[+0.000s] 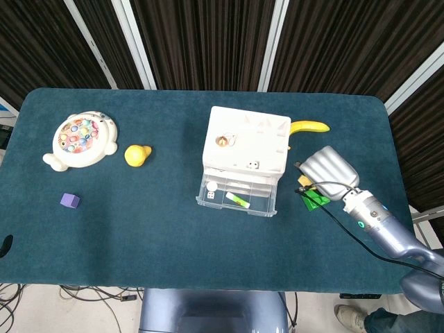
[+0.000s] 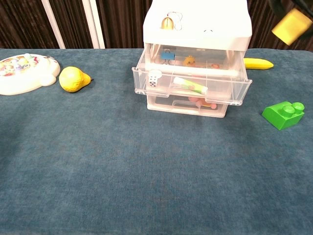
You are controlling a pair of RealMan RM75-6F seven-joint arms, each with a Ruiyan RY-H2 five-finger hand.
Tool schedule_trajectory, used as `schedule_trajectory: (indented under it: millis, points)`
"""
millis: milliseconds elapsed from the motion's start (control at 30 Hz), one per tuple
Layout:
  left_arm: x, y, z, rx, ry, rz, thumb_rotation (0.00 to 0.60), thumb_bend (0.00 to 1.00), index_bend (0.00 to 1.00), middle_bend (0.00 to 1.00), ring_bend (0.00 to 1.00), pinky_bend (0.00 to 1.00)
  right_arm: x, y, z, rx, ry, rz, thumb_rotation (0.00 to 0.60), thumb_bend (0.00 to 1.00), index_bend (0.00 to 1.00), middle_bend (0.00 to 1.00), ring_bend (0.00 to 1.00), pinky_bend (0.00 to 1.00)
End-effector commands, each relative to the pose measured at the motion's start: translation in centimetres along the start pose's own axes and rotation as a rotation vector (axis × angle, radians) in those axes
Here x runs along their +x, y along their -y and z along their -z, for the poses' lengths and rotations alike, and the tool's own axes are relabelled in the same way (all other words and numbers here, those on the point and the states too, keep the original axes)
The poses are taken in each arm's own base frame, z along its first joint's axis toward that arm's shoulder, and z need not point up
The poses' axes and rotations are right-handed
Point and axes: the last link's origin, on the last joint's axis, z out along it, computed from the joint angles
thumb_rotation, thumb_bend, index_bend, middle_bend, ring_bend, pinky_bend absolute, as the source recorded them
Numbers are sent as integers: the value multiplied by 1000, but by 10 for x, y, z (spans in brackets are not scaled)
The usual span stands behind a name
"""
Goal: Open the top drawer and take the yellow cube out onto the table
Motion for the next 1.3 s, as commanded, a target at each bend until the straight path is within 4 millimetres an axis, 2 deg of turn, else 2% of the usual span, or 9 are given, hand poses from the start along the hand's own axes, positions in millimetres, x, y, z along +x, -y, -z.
schedule_trajectory:
  millis: [33,233,567,900,1300]
  points:
    - [0,0,0,0,-2,-1,600,304,61,0,0,0,-19,-5,7,-18,63,33,600,215,574,1000,1000,1000]
    - [0,0,-1,1,-4,1,600,304,61,0,0,0,-48,-3,15,-29,185,38,600,214,577,1000,1000,1000]
    - [1,1,0,0,-5,5,600,304,61,0,0,0,-95,17,29,5,346,50,600,215,578,1000,1000,1000]
    - [1,1,0,0,-1,6,600,304,61,0,0,0,-128,45,35,28,392,6,600,214,580,1000,1000,1000]
    - [1,2,0,3,-2,6,600,304,61,0,0,0,-155,72,22,15,363,18,600,210,580,1000,1000,1000]
